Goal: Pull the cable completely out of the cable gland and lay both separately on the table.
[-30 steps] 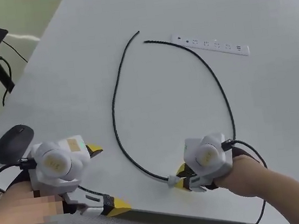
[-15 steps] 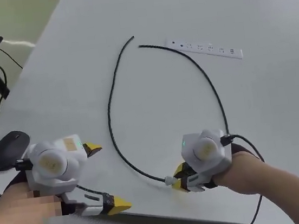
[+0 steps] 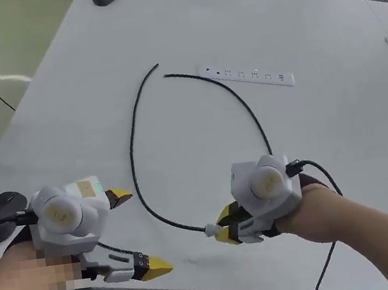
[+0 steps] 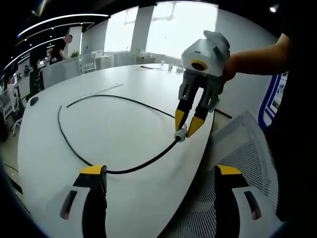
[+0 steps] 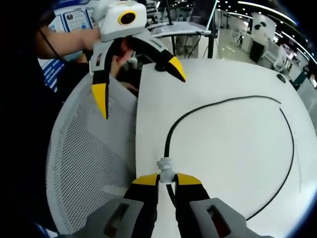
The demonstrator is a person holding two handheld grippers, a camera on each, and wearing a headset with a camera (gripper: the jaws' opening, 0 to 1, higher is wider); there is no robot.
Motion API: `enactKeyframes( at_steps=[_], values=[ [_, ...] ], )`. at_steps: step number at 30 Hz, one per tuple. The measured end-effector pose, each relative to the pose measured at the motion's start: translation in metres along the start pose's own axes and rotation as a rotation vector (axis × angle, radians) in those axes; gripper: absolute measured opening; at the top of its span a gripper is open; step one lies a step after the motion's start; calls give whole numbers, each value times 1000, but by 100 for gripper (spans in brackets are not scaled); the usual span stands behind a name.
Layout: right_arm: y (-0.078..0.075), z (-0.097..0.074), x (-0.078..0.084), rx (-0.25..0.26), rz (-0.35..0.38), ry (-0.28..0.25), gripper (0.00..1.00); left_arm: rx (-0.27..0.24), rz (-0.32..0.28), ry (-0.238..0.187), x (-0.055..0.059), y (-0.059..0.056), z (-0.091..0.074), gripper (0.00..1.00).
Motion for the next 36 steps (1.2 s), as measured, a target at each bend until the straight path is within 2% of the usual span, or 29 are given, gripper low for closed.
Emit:
enactKeyframes(
  at_steps=[5,9,13,18,23,28,32,36],
  values=[
    [4,-13,-11,16,-12,-16,6,10,37,6,-9,-6,1,89],
    [5,-23,-17,17,-14,-20,6,30,43,-15,-20,-11,0,89],
    [4,-30,-22,13,-15,-22,6,40,45,-30,-28,-12,2,88],
    [0,-48,-32,32,-40,-24,6,41,59,-37,-36,-11,4,87],
    [-1,-60,-37,38,-61,-16,6,59,56,-63,-45,-11,6,86],
    [-2,-71,-46,44,-76,-31,6,101,53,-117,-61,-16,5,83],
    [-5,-78,-53,66,-101,-44,6,110,68,-128,-69,-18,7,80],
    [-6,-83,-57,70,-132,-40,6,137,54,-148,-75,-19,10,76]
  ],
)
Point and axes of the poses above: the centre of the closed fingertips' face, and the gripper's own axes: z roughly forward along the fingers, y roughly to its left, x roughly out of its underside, the point moved 8 cm from there along -z, roughly backward along the fingers, and after that the axes turned 8 degrees about -z, right-handed, at the moved point
